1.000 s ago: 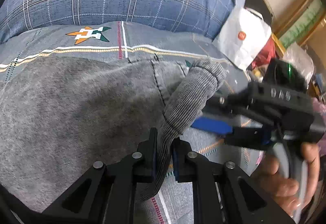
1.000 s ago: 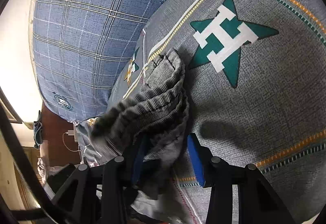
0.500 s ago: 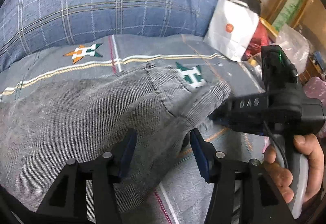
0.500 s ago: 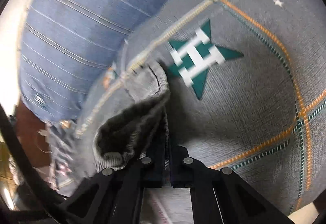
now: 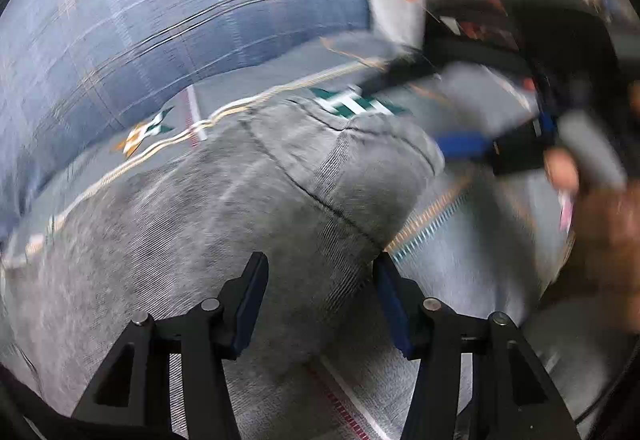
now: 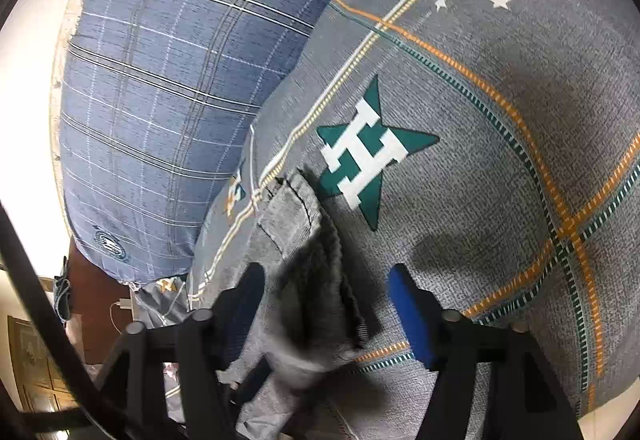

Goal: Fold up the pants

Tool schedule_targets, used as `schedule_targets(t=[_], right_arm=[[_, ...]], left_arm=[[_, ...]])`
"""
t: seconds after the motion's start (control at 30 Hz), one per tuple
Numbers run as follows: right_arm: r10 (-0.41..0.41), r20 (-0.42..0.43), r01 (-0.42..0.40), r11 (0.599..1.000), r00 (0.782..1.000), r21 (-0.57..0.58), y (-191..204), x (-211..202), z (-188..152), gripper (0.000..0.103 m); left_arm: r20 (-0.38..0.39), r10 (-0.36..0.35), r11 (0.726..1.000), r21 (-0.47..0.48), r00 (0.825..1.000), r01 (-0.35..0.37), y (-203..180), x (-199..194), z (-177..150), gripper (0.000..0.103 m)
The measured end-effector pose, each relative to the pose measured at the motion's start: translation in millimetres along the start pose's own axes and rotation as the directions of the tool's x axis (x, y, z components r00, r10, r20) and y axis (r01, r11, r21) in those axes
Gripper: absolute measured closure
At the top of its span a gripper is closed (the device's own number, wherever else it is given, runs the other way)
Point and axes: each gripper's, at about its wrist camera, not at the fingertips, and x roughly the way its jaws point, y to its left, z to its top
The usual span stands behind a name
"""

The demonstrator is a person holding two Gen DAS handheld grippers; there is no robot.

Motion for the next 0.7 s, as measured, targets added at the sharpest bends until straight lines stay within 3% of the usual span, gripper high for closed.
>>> schedule_targets(t=[0.07, 0.17, 0.23, 0.27, 0.3, 0.47, 0.6, 0.63, 0.67, 0.7], right_arm=[[0.017, -0.031, -0.018, 1.0, 0.999, -0.011, 0.8, 2.8, -0.6, 0.034], [0.01, -0.098, -0.014, 0.999, 0.995, -0.034, 3.5, 18.2, -1.8, 0.034], [-0.002, -0.111, -0.001, 1.0, 0.994, -0.031, 1.7, 23.1, -1.8, 0.034], [0.004, -0.115, -0.006, 1.0, 0.993, -0.02, -0.7, 23.4, -0.9, 0.034], [0.008, -0.116, -0.009, 1.0, 0.993, -0.012, -2.0, 22.6, -1.3, 0.034], [0.032, -0.112, -0.029, 0.999, 0.993, 0.024, -5.7, 23.9, -3.1, 0.034], [0.118, -0.179, -0.109, 0.992, 0.977, 0.056, -2.5, 40.5, -6.8, 0.035], [0.106, -0.181, -0.099, 0.994, 0.978, 0.051, -0.6, 43.1, -8.9, 0.041], [0.091, -0.179, -0.085, 0.995, 0.98, 0.043, 1.6, 45.4, -9.4, 0.072], [0.081, -0.182, -0.076, 0.997, 0.98, 0.034, 3.7, 47.3, -10.3, 0.086]], left_arm=[[-0.034, 0.047, 0.997, 0.055, 0.998, -0.045, -10.7, 12.8, 0.3, 0.048], [-0.051, 0.077, 0.996, 0.052, 0.996, -0.075, -11.5, 28.0, 3.1, 0.052], [-0.035, 0.061, 0.998, 0.024, 0.998, -0.06, -7.2, 28.0, 7.3, 0.067], [-0.035, 0.05, 0.999, -0.01, 0.998, -0.05, -1.1, 27.2, 11.2, 0.083], [-0.033, 0.04, 0.998, -0.037, 0.999, -0.041, 3.0, 26.8, 13.6, 0.087], [0.026, -0.077, 0.969, -0.233, 0.997, 0.081, 34.8, 12.5, 12.5, 0.091], [0.032, -0.107, 0.959, -0.259, 0.994, 0.112, 36.7, 15.0, 9.5, 0.091], [0.034, -0.109, 0.958, -0.262, 0.993, 0.115, 37.5, 16.4, 9.2, 0.091], [0.042, -0.113, 0.955, -0.272, 0.993, 0.12, 38.0, 16.2, 8.1, 0.091], [0.045, -0.116, 0.952, -0.278, 0.992, 0.124, 39.1, 17.7, 9.7, 0.091]])
